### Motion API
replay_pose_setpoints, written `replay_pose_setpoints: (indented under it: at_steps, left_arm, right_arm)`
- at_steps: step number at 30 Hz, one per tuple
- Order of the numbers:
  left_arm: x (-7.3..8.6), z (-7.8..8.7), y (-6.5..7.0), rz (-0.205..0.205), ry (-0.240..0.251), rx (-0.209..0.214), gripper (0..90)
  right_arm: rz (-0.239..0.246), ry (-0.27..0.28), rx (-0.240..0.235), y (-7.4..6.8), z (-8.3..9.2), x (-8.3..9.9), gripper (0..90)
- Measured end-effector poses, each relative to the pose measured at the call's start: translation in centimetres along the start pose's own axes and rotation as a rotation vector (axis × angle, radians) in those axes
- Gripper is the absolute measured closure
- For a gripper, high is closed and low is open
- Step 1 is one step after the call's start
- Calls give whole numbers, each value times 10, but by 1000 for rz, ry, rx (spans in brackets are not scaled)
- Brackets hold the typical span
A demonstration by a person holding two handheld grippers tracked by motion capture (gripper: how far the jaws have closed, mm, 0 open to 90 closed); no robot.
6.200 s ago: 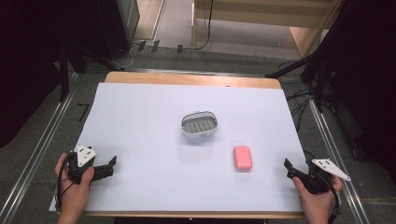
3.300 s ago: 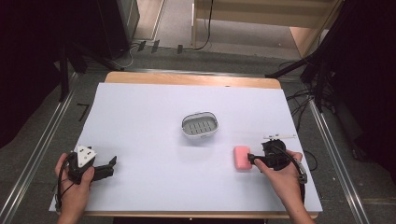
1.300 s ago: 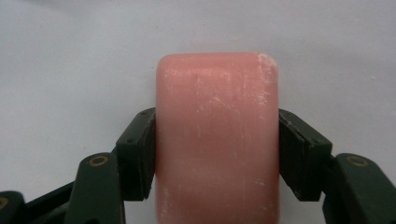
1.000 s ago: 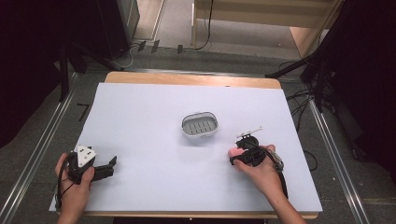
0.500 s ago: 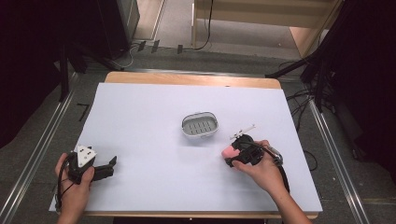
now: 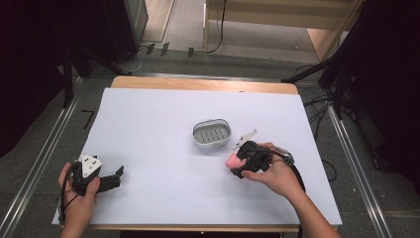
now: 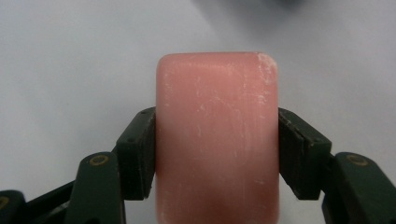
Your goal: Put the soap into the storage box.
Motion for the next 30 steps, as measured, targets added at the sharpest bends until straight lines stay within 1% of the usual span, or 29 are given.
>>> replay_pose_setpoints:
  at_steps: [1, 2, 3, 4, 8, 10, 11, 12, 13, 14, 15, 18, 19, 20, 21, 22, 25, 26, 27, 30]
  left_arm:
    - [0, 0, 0, 0, 1, 1, 77]
    - [0, 0, 0, 1, 1, 1, 76]
    - [0, 0, 0, 2, 1, 1, 76]
    - [0, 0, 0, 3, 1, 1, 76]
    - [0, 0, 0, 3, 1, 1, 76]
    - [0, 0, 0, 3, 1, 1, 76]
    - [0, 0, 0, 5, 2, 2, 76]
    - [0, 0, 0, 6, 2, 1, 76]
    - [0, 0, 0, 7, 4, 3, 77]
    - [0, 0, 0, 6, 3, 2, 77]
    - [0, 0, 0, 6, 3, 2, 77]
    - [0, 0, 0, 6, 4, 3, 76]
    - [0, 0, 0, 6, 5, 3, 76]
    - [0, 0, 0, 5, 3, 2, 76]
    - [0, 0, 0, 5, 3, 2, 77]
    - [0, 0, 0, 7, 4, 3, 76]
    - [0, 0, 0, 6, 5, 4, 77]
    - [0, 0, 0, 7, 4, 5, 77]
    - [0, 0, 0, 6, 5, 5, 76]
    - [0, 0, 0, 6, 5, 6, 77]
  right_arm:
    - [22, -5, 1, -1, -1, -2, 387]
    - [54, -6, 0, -2, -2, -5, 386]
    - [54, -6, 0, -2, -2, -5, 386]
    - [77, -13, -1, -3, -3, -9, 386]
    - [91, -16, -7, -4, -5, -14, 386]
    - [113, -20, -16, -6, -5, -18, 387]
    - [128, -23, -16, -7, -5, -20, 386]
    - [131, -20, -18, -8, -5, -22, 386]
    - [151, -25, -15, -9, -5, -26, 386]
    - [159, -23, -16, -9, -5, -28, 387]
    - [166, -22, -25, -10, -5, -30, 386]
    - [179, -18, -30, -10, -5, -35, 387]
    - [176, -19, -33, -11, -4, -36, 387]
    - [190, -16, -40, -11, -4, -40, 386]
    - [179, -20, -43, -12, -4, -41, 387]
    - [195, -20, -46, -12, -4, -45, 386]
    - [215, -25, -52, -14, -4, -52, 387]
    - [214, -33, -57, -15, -3, -55, 386]
    - [223, -32, -58, -15, -2, -57, 386]
    - [229, -29, -62, -15, -2, -61, 386]
Point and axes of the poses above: each handheld gripper's, and its own axes: z roughly backward along the jaws, x roughly out of its underside, y roughly to its right, the point moved 5 cm from there along -z, roughly forward along the jaws, and after that the axes turned 11 degrees about -x, right-handed, at the moved point
